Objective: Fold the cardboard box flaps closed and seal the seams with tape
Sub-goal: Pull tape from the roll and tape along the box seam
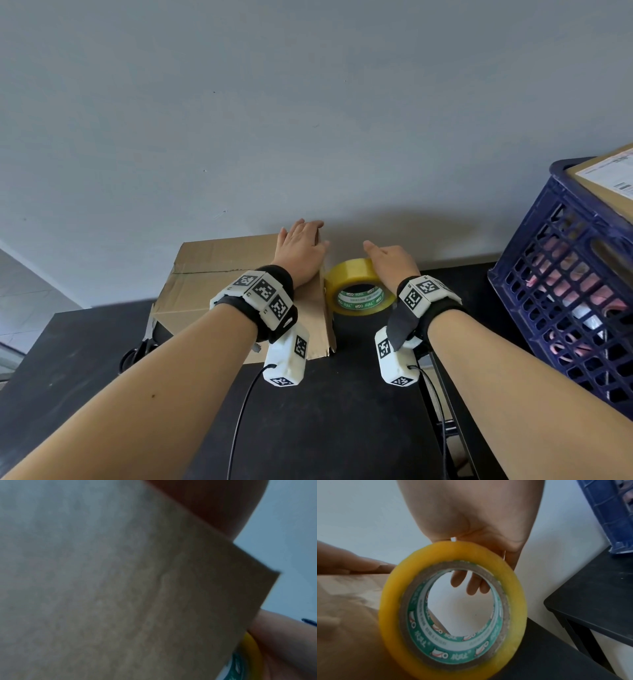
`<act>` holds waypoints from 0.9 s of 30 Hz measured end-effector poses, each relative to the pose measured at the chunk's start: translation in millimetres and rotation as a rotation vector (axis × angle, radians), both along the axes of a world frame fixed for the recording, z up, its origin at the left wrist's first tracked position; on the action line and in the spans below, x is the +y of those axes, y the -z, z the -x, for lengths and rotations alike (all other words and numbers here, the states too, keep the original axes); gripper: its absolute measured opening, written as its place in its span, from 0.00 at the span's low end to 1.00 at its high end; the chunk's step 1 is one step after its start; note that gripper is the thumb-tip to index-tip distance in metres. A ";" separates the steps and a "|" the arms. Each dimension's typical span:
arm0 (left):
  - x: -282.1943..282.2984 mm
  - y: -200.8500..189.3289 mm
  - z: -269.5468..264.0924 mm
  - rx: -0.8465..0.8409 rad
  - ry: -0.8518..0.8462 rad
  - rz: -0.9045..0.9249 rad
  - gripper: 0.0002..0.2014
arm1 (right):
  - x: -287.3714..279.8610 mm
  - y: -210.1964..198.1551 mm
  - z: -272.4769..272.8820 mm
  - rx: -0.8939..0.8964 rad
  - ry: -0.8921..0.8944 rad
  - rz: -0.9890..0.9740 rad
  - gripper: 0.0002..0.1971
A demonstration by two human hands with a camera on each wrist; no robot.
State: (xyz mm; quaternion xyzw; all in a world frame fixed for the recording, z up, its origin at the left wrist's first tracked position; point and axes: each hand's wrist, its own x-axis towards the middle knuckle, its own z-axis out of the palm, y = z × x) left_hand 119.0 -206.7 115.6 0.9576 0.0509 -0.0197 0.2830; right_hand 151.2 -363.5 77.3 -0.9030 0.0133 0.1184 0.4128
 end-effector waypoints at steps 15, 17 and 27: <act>13.7 -12.9 10.7 -0.080 -0.074 0.456 0.21 | -4.3 -27.9 18.3 -0.025 -0.371 0.305 0.31; 22.3 -19.0 14.4 -0.140 -0.080 0.437 0.20 | -0.1 -31.3 19.6 -0.095 -0.335 0.362 0.27; 133.5 -33.1 43.8 -0.329 -0.393 0.448 0.13 | 32.1 -43.5 24.0 -0.102 -0.241 0.507 0.21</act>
